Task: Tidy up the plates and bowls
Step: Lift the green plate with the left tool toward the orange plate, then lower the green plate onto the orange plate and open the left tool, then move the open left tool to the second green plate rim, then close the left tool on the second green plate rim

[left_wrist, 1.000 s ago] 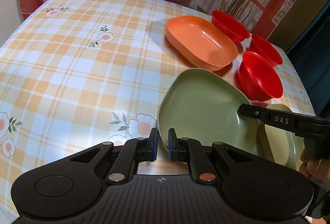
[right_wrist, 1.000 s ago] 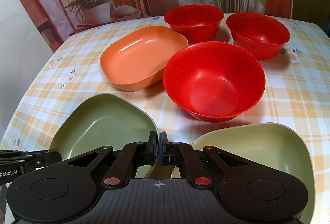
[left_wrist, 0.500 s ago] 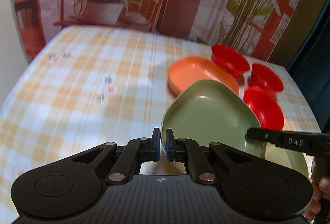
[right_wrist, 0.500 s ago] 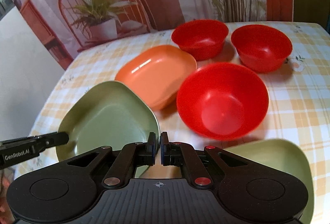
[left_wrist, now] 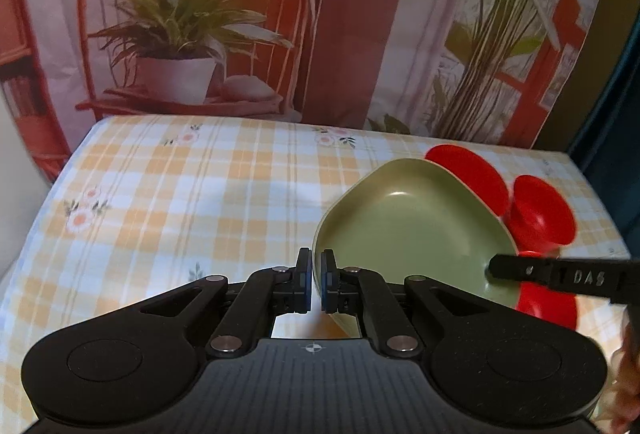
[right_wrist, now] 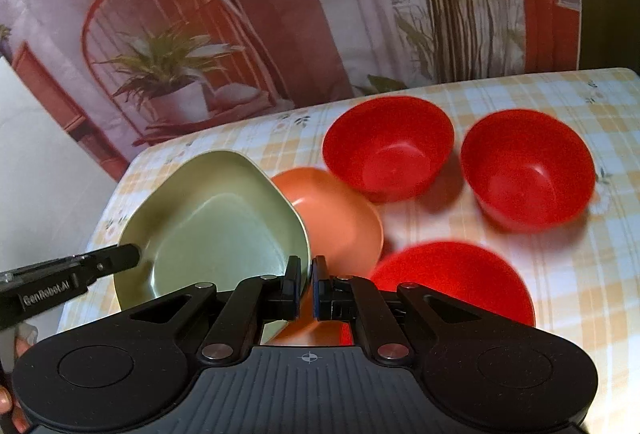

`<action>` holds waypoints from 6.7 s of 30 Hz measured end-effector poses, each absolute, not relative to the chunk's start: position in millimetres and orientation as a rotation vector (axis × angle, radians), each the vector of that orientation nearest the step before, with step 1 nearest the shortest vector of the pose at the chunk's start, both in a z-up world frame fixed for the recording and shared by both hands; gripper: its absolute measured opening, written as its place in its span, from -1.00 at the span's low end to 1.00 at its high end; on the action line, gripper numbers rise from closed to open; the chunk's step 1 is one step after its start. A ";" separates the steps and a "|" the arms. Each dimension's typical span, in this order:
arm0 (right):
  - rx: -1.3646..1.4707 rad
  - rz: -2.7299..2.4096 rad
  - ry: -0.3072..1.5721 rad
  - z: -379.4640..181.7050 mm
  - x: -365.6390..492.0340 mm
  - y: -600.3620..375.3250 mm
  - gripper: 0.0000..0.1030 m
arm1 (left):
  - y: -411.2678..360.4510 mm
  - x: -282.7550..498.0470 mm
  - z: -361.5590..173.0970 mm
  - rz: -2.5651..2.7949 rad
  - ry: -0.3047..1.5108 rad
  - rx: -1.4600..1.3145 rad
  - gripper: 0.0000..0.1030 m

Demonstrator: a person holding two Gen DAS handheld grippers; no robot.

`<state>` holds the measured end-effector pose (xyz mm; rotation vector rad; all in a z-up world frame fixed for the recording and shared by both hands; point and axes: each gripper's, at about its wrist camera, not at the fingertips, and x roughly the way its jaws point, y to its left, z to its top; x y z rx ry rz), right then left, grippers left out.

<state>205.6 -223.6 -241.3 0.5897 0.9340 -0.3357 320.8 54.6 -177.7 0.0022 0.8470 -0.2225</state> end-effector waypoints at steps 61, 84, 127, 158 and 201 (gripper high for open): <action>0.435 -0.398 1.091 -267.7 238.5 -237.4 -0.76 | 35.1 367.2 -219.9 -0.261 0.939 0.118 -0.79; 0.282 -0.311 0.980 -205.3 114.1 -208.4 -0.76 | -2.2 239.0 -180.5 -0.269 0.870 0.014 -0.79; 0.284 -0.372 1.047 -225.3 -15.7 -249.6 -0.71 | -84.1 157.6 -203.9 -0.441 0.947 0.022 -0.53; 0.393 -0.413 1.010 -240.2 -25.1 -258.7 -0.42 | -80.4 168.0 -241.9 -0.420 1.068 -0.027 -0.53; 0.424 -0.359 1.092 -256.5 -24.9 -238.8 -0.61 | -68.6 162.9 -253.5 -0.460 1.087 -0.103 -0.73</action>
